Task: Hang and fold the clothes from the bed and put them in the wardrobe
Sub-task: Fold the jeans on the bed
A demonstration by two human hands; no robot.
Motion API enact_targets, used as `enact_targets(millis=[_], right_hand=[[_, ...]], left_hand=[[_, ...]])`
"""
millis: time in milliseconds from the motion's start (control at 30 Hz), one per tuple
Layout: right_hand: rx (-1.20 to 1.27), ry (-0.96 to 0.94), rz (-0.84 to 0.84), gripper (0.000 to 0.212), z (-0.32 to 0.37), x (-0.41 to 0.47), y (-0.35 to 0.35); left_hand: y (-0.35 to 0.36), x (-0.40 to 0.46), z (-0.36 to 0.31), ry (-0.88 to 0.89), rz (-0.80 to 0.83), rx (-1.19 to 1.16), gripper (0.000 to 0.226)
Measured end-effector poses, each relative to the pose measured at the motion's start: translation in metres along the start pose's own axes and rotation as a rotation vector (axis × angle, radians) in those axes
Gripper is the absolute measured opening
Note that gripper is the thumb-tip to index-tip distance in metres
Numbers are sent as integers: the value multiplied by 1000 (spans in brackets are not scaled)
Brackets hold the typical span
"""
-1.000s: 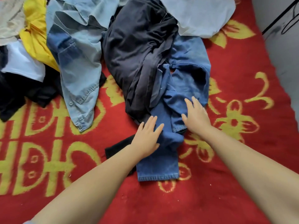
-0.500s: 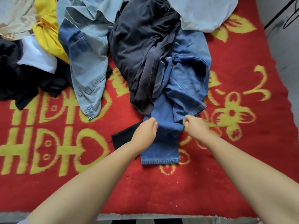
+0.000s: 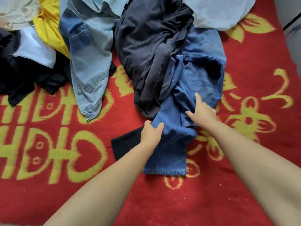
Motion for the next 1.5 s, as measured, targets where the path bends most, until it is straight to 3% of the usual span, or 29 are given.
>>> enact_targets(millis=[100,167,267,367,433,500,633,733,833,867,967,1067,1133,1167,1267,1400,1500], right_hand=[[208,-64,39,24,11,-16,-3],[361,-81,55,7,18,-41,-15],[512,-92,142,25,26,-104,-23],[595,-183,255,28,40,-182,-36],[516,-335,309,26,62,-237,-48],[437,-494,370,30,89,-288,-57],[354,-577,531,25,112,-342,-68],[564,-354,766,23,98,-349,-67],[1093,169,817,45,75,-331,-65],[1290,259,802,55,79,-326,-70],[1741,282,740,75,118,-309,-105],[1899,152,671,56,172,-303,-156],[1783,125,558,26,195,-309,-175],[1693,95,474,21,202,-313,-181],[1511,-88,352,33,222,-341,-191],[1527,-220,584,36,242,-394,-172],[1494,-349,774,37,250,-438,-163]], left_hand=[[7,-7,-11,21,46,8,16],[8,-16,-32,49,73,37,20],[9,-40,-51,-50,185,-21,43],[0,-77,-64,-189,315,-319,66],[-17,-99,-78,-144,347,-322,54],[-43,-119,-91,-44,294,-149,36],[-89,-161,-102,48,309,-94,17],[-155,-184,-113,152,213,-111,19],[-222,-208,-129,259,165,-91,18],[-237,-216,-138,324,191,-65,20],[-252,-254,-169,507,393,50,12],[-258,-284,-175,598,538,326,18],[-274,-293,-164,554,631,367,27],[-285,-294,-156,491,684,321,33],[-321,-273,-133,294,699,190,60],[-353,-200,-94,63,387,-2,83],[-297,-188,-58,-121,540,-190,90]])
Point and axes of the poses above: each hand's wrist, its own x-axis towards the middle knuckle, its own y-axis out of the palm, z = x × y, the point moved 10 cm from there along x, towards the middle knuckle, and after that the axes turned 9 degrees about y, right-handed, at the moved point
